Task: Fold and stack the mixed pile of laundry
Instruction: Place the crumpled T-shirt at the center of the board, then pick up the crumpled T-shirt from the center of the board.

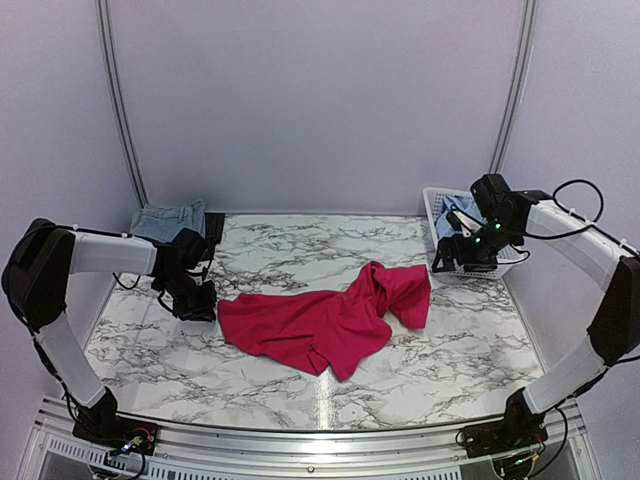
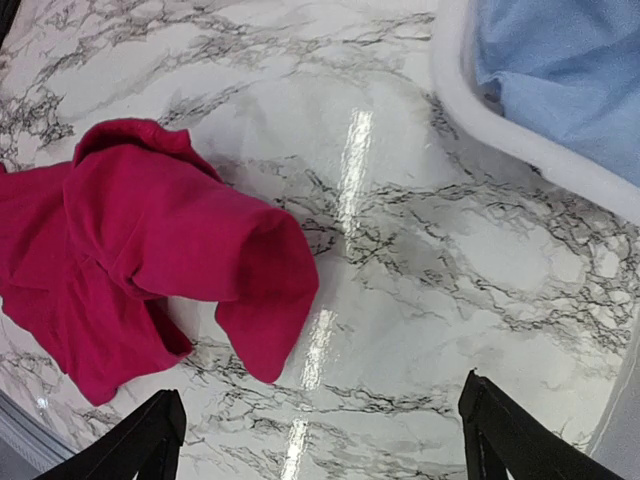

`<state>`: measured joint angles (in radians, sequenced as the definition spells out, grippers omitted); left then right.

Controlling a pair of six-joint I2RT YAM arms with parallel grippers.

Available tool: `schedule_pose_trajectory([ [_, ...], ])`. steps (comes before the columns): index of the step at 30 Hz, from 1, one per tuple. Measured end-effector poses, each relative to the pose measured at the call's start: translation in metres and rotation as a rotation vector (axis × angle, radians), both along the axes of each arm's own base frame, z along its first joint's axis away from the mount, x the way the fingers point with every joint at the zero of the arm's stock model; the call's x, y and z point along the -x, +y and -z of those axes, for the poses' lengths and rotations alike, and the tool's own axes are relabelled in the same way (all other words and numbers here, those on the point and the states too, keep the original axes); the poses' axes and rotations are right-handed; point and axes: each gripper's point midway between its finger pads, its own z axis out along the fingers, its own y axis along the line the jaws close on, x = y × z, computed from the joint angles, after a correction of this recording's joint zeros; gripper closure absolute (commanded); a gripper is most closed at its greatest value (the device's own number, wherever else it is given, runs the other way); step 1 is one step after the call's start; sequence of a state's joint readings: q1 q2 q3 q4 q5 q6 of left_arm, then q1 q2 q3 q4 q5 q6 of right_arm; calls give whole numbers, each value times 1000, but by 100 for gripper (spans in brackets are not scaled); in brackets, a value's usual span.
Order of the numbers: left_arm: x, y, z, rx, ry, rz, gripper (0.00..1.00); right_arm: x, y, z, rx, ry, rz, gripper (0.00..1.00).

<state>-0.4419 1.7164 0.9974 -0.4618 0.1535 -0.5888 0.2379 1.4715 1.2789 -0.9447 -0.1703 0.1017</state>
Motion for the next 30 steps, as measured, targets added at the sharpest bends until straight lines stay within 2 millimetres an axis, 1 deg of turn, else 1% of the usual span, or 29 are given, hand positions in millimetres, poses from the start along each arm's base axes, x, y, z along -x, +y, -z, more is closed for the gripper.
schedule_pose_trajectory([
  [2,-5,21,2,-11,4,-60,100,-3,-7,-8,-10,-19,15,17],
  [3,-5,32,4,-17,8,-91,100,-3,-8,-12,-27,-27,12,21],
  [5,-3,51,5,-23,17,-145,100,-1,3,-18,-77,-35,-22,25],
  [6,-1,59,5,-28,20,-165,100,2,14,-20,-110,-34,-52,26],
  [8,2,63,4,-29,23,-173,100,7,36,-23,-149,-36,-116,29],
  [9,4,62,4,-26,24,-171,100,14,57,-23,-172,-39,-173,31],
  [10,6,62,4,-24,27,-173,100,21,73,-22,-191,-33,-218,32],
  [11,8,62,5,-24,30,-174,100,34,97,-18,-218,-21,-281,32],
  [12,10,62,5,-23,32,-175,100,46,114,-12,-237,1,-330,32],
  [13,12,63,5,-22,35,-178,93,56,127,-6,-247,21,-367,32],
  [14,14,62,4,-16,35,-180,77,69,140,3,-254,54,-400,31],
  [15,15,61,2,-3,32,-179,58,80,150,13,-255,85,-428,30],
  [16,15,58,-2,9,23,-166,47,89,156,20,-255,109,-444,29],
  [18,13,48,-15,58,-13,-137,33,105,164,38,-245,164,-463,28],
  [19,12,42,-21,74,-33,-115,29,111,165,47,-238,187,-464,27],
  [20,11,34,-28,93,-56,-86,27,117,167,55,-230,205,-472,26],
  [22,6,14,-40,135,-91,-19,25,126,169,69,-204,238,-480,26],
  [24,6,1,-42,150,-99,19,24,132,176,79,-183,252,-499,24],
  [27,-2,-10,-42,155,-104,43,23,145,191,95,-135,263,-554,22],
  [30,-12,-14,-34,149,-95,42,23,157,205,108,-74,268,-608,21],
])
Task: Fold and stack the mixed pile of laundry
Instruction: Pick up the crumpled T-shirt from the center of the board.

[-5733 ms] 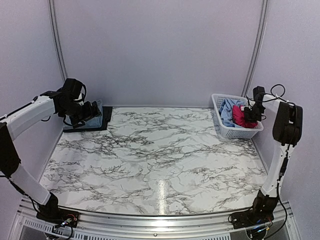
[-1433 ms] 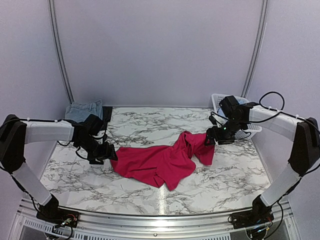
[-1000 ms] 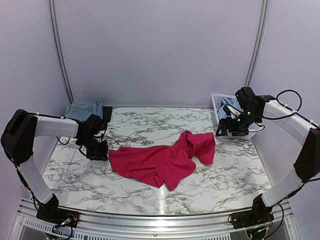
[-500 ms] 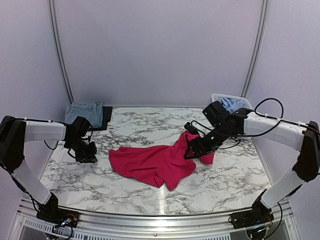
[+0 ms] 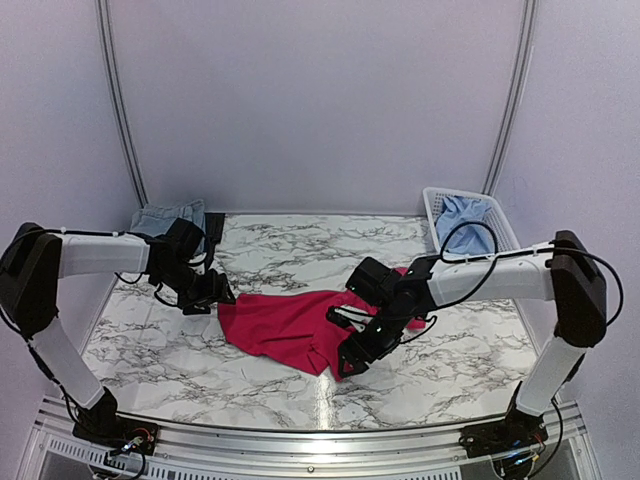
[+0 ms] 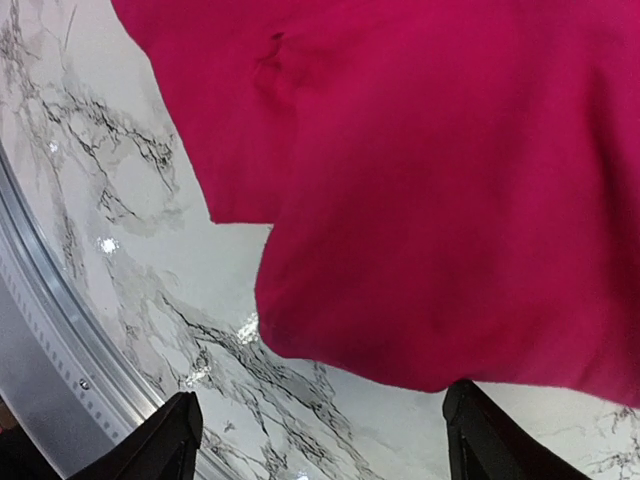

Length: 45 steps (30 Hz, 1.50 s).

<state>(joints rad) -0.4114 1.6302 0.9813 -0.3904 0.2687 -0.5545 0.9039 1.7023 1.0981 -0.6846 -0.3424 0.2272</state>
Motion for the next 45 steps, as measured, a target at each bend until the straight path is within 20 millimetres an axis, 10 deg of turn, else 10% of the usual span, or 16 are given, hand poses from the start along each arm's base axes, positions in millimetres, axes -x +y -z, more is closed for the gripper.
schedule_pose_trajectory([
  [4,-5,-2,18,-21,36,-7,23,7,16,16,74,-56,-75,24],
  [12,-10,1,32,-60,53,-31,46,-5,21,36,211,-175,-96,100],
  [20,-15,14,38,-106,50,-67,84,-29,17,12,265,-271,-57,100],
  [28,-23,42,36,-121,55,-115,100,-70,20,-95,86,-458,49,100],
  [33,-22,45,34,-121,55,-112,100,-66,22,-103,16,-433,3,35],
  [45,-20,45,33,-123,60,-108,100,-17,56,3,112,-289,-223,20],
])
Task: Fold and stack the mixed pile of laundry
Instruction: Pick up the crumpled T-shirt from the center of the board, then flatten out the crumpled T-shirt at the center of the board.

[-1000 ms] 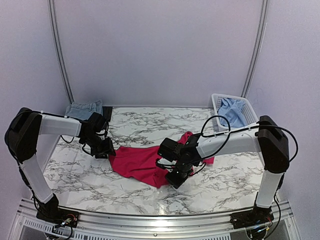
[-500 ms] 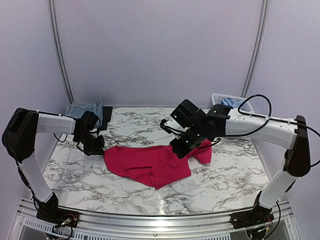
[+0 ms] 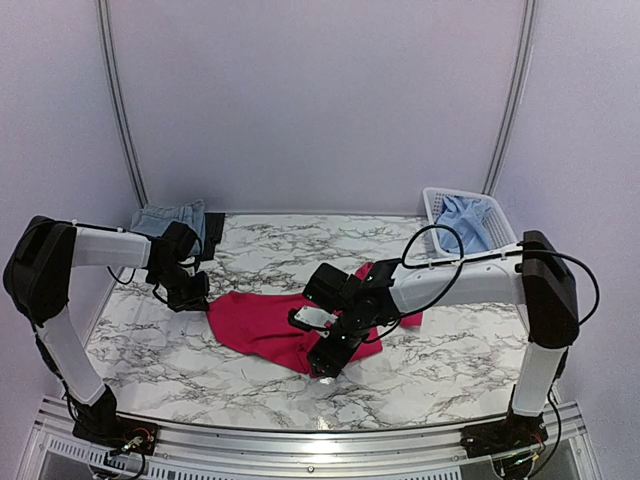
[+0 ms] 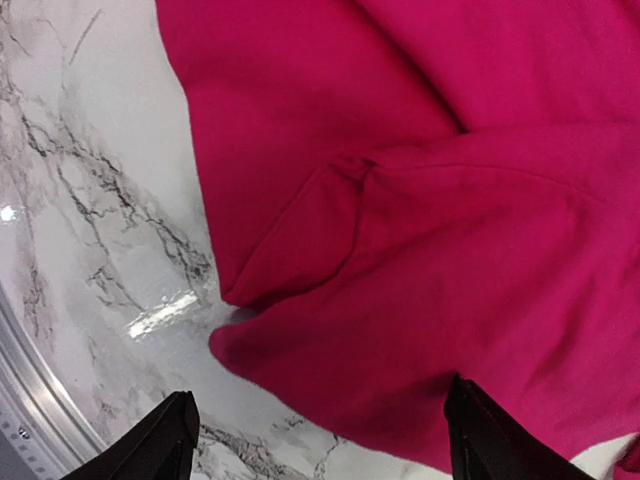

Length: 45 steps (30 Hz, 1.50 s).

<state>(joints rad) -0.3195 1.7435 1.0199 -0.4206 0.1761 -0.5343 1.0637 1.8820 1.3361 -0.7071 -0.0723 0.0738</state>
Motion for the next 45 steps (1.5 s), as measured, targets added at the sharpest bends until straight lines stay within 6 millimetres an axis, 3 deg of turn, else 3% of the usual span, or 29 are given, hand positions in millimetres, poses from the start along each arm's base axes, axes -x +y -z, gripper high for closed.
schedule_pose_trajectory([
  [3,0,0,-1,1,-3,0,100,-3,-1,17,40,-6,-2,30],
  [5,0,0,-2,1,-5,0,100,-7,-5,30,81,-19,-6,59],
  [7,0,0,-2,1,-5,0,100,-14,-6,32,98,-50,-3,99],
  [12,-3,7,-10,8,-20,-6,100,-22,-15,26,135,-86,24,100],
  [15,-9,12,-30,11,-68,2,100,-38,-19,-7,119,-122,63,100],
  [18,-25,12,-72,22,-187,27,100,-88,-21,-84,1,-237,169,100],
  [21,-45,9,-131,34,-348,58,100,-148,-41,-190,-152,-425,306,100],
  [24,-58,8,-184,36,-488,82,100,-187,-69,-287,-253,-613,411,100],
  [26,-64,9,-218,28,-573,91,100,-195,-87,-342,-301,-725,456,100],
  [28,-66,10,-243,20,-628,97,100,-192,-95,-379,-340,-798,474,100],
  [30,-65,11,-257,15,-651,103,100,-185,-103,-399,-361,-841,480,100],
  [32,-61,12,-261,15,-648,109,100,-179,-110,-404,-355,-852,477,100],
  [35,-49,11,-253,24,-609,124,100,-170,-116,-396,-336,-833,466,100],
  [40,-7,0,-231,114,-524,203,100,-145,-122,-352,-291,-729,408,100],
  [45,31,-12,-204,202,-422,273,100,-124,-124,-288,-230,-579,375,100],
])
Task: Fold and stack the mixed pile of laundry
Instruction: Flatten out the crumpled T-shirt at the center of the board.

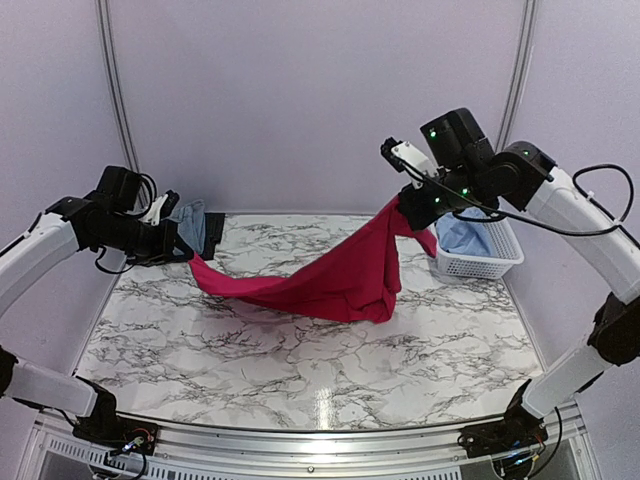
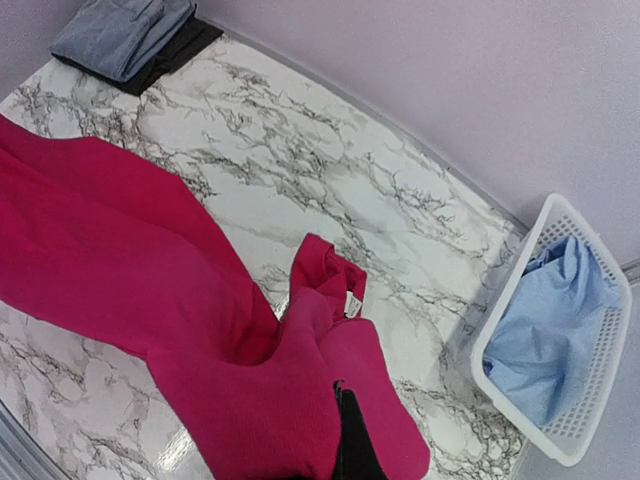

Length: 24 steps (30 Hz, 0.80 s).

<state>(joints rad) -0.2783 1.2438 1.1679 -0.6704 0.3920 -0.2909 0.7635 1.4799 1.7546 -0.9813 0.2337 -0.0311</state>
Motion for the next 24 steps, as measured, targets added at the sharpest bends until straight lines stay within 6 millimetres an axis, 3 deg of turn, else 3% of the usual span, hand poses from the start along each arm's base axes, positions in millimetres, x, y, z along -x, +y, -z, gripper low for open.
schedule_pose_trajectory([
  [3,7,-5,7,5,35,22,100,-3,-3,21,15,54,27,100],
  [6,3,-6,6,5,33,23,93,-13,-9,17,-2,48,60,100],
  [7,1,-7,6,5,34,29,86,-17,-11,13,-11,40,71,100],
  [9,0,-9,12,0,51,40,63,-23,-13,5,-36,29,76,100],
  [13,11,-6,36,-13,106,44,42,-16,1,14,-99,82,5,100],
  [16,33,0,67,-12,202,6,37,5,16,53,-148,206,-68,100],
  [21,83,8,109,2,327,-44,38,80,30,165,-100,527,-140,100],
  [24,111,1,127,5,379,-31,42,118,32,199,-56,640,-164,100],
])
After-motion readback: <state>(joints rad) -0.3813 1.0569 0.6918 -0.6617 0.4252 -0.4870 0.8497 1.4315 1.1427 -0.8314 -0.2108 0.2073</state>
